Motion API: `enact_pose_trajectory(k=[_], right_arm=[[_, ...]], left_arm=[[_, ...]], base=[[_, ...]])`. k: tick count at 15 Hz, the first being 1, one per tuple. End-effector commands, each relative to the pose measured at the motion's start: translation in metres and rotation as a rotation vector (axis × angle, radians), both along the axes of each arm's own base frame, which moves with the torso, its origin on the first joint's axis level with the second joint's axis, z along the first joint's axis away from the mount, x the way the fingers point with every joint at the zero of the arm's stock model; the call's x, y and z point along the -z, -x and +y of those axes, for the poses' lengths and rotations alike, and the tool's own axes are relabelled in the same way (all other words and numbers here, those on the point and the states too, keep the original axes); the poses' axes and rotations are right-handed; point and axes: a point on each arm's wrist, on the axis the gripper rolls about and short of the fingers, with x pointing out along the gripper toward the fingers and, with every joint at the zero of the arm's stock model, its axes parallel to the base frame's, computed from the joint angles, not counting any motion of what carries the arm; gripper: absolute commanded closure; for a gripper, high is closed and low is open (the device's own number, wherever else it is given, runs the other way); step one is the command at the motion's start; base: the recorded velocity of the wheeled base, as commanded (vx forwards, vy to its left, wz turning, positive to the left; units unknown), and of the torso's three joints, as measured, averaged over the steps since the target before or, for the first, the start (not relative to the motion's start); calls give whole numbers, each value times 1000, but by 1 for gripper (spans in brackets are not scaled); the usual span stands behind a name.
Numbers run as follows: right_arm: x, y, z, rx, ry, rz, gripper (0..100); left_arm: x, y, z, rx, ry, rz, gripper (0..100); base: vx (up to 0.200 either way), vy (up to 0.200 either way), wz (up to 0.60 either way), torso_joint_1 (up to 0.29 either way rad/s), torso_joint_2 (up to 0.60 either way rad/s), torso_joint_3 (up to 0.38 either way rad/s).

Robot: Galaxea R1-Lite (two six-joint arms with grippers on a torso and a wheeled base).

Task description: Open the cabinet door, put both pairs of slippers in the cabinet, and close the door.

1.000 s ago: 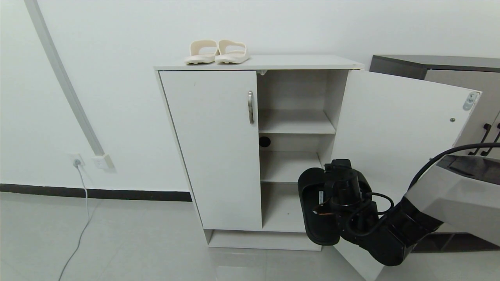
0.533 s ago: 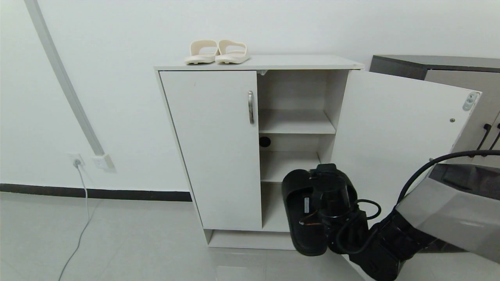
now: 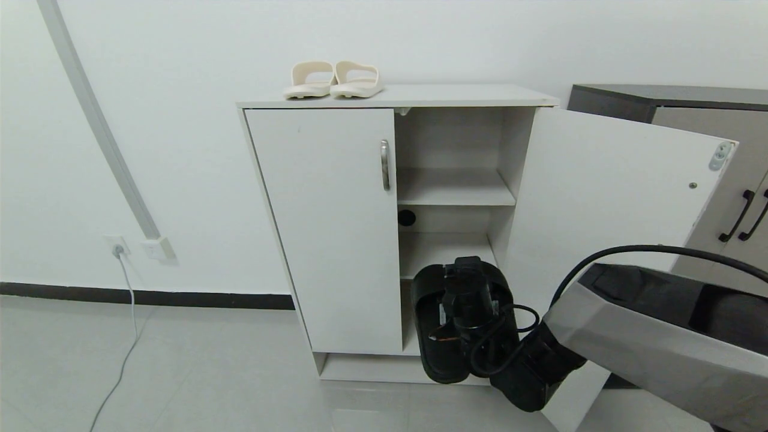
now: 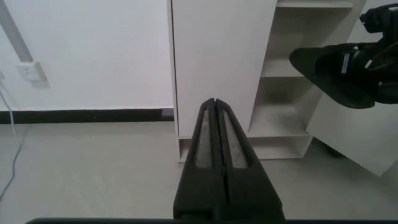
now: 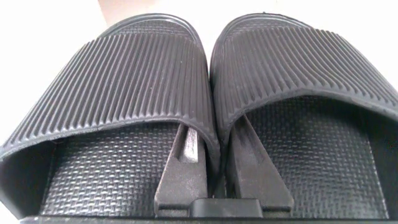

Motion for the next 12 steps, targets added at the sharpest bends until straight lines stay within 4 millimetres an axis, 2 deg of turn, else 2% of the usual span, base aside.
enact_pose_trajectory(k=[1, 5, 12], right_arm=[[11, -2, 2, 0, 14, 19, 100], [11, -2, 4, 5, 1, 33, 100], [13, -4, 6, 24, -28, 78, 100]], left_arm=[[0, 0, 0, 0, 1, 1, 100], [0, 0, 0, -1, 1, 1, 100], [0, 0, 0, 0, 1, 1, 100]], base=[[0, 0, 0, 0, 0, 0], [0, 0, 0, 1, 1, -16], [0, 0, 0, 4, 2, -179]])
